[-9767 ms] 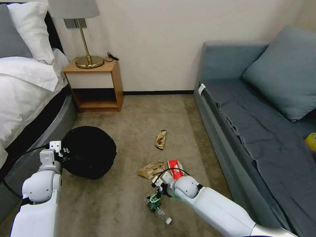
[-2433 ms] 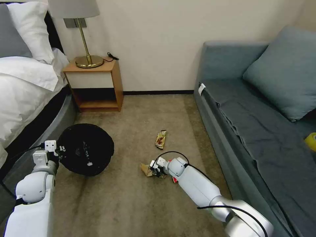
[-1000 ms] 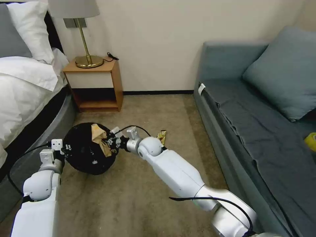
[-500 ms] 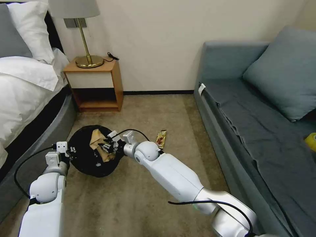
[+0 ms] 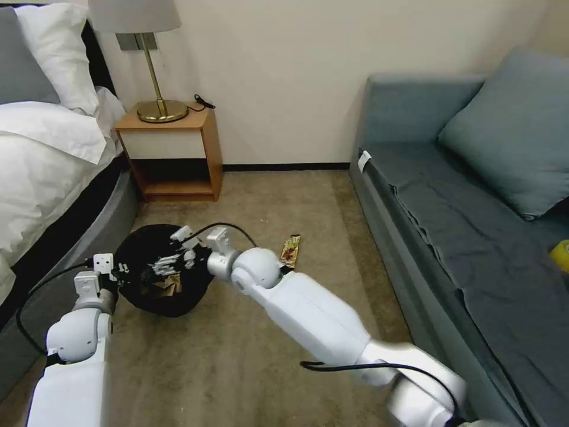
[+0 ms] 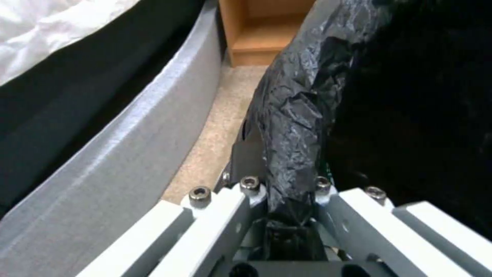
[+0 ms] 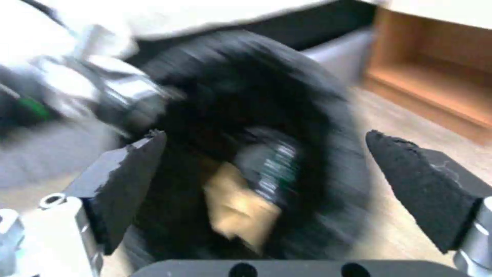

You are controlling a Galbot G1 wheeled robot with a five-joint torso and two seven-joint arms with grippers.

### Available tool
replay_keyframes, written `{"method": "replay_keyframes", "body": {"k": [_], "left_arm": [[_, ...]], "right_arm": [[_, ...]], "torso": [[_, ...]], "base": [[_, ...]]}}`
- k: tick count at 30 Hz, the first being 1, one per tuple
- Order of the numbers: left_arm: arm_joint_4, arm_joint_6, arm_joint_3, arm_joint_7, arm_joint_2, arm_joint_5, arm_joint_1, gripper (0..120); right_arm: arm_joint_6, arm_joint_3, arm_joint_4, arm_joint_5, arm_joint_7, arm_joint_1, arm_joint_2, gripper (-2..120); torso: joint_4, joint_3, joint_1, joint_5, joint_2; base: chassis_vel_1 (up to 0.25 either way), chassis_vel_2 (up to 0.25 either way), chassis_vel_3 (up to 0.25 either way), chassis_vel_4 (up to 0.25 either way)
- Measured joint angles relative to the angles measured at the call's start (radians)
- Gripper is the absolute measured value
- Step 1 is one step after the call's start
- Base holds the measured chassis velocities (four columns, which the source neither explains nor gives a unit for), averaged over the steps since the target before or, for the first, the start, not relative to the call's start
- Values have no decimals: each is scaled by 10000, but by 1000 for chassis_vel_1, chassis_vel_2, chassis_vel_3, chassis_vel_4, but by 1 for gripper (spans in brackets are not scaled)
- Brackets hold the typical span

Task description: Pick up the trash bin, then pick up the garbage on the floor and place it into the trash bin.

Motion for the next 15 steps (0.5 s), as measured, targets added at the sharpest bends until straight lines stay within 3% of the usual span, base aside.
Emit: {"method": "replay_keyframes", "body": {"k": [9,15], "left_arm": [[-12,-180,-14,8,-241,16,0,1],[27,-316,1,30,-321,107,32,1]], "right_arm": [[28,827,-553,-665,598,-580,-1411,100],[-136,1193,-937,-1157,1017,-997,-1743,100]], "torso": [[1,0,0,3,0],[0,0,0,1,0]], "base": [[0,0,0,0],[0,0,0,0]]}}
